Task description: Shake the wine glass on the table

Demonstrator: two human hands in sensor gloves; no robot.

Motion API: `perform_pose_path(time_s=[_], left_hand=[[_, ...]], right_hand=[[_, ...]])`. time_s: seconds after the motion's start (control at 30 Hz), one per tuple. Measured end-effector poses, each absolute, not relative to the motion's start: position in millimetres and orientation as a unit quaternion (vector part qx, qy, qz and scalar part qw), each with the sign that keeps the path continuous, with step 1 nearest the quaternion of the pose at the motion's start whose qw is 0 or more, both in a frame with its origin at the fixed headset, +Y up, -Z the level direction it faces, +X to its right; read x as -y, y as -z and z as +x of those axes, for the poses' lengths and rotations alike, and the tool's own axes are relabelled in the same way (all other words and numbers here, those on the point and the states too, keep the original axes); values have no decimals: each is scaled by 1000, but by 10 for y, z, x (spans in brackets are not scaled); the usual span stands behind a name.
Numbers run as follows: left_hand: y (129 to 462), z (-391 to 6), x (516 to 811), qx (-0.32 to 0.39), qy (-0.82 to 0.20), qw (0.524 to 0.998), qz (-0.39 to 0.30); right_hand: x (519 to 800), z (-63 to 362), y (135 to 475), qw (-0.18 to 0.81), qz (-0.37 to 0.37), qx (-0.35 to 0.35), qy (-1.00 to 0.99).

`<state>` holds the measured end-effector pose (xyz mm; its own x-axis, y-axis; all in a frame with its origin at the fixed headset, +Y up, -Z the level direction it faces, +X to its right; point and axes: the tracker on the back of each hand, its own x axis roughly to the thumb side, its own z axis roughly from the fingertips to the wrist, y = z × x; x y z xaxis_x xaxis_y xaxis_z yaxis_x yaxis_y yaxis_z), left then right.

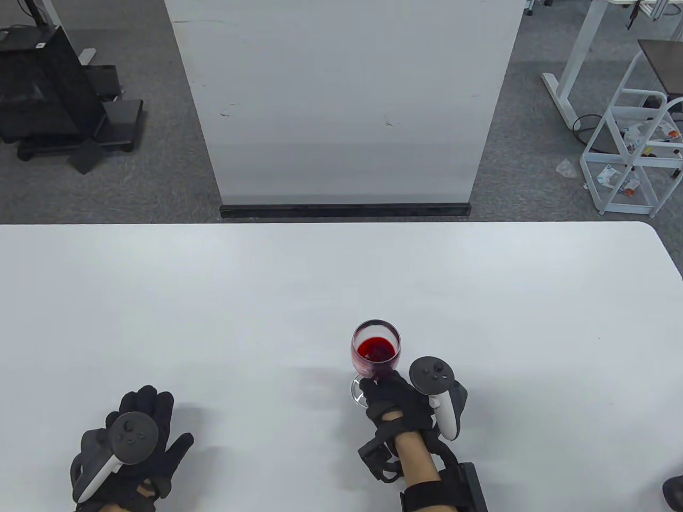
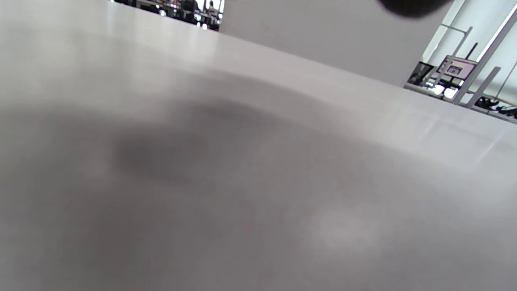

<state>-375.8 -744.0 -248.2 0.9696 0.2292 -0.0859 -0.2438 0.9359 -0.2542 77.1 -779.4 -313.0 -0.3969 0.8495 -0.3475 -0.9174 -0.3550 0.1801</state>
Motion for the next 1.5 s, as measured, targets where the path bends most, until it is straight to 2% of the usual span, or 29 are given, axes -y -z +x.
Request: perform_pose_path(time_s=[0.1, 0.23, 0.37, 0.5, 0.67, 0.77, 0.93, 1.03, 1.2, 1.33, 1.5], left_hand=[[2479, -3757, 7437, -27, -120, 983, -133], [2479, -3757, 7438, -28, -119, 984, -132], [2478, -3755, 7438, -28, -119, 984, -133], [2480, -3756, 7441, -28, -120, 983, -134], [2477, -3757, 7438, -27, -121, 984, -132], [2478, -3757, 7439, -27, -121, 983, -133], [2472, -3759, 7435, -26, -121, 984, -131], [2474, -3760, 7436, -25, -124, 983, -132], [2474, -3751, 7442, -24, -120, 984, -133], [2476, -3756, 7444, -25, -121, 983, -133], [2476, -3750, 7447, -23, -119, 984, -133]], right_hand=[[7746, 796, 3152, 529, -88, -216, -816], [7809, 786, 3127, 533, -107, -159, -824], [7767, 809, 3149, 536, -89, -210, -813], [7824, 774, 3126, 553, -92, -175, -810], [7767, 808, 3164, 535, -79, -219, -812], [7803, 778, 3145, 538, -91, -174, -820], [7764, 801, 3169, 530, -79, -214, -817], [7812, 800, 3147, 536, -92, -172, -821], [7786, 818, 3166, 542, -75, -212, -810], [7844, 804, 3140, 546, -95, -170, -815], [7793, 837, 3183, 543, -68, -222, -807]])
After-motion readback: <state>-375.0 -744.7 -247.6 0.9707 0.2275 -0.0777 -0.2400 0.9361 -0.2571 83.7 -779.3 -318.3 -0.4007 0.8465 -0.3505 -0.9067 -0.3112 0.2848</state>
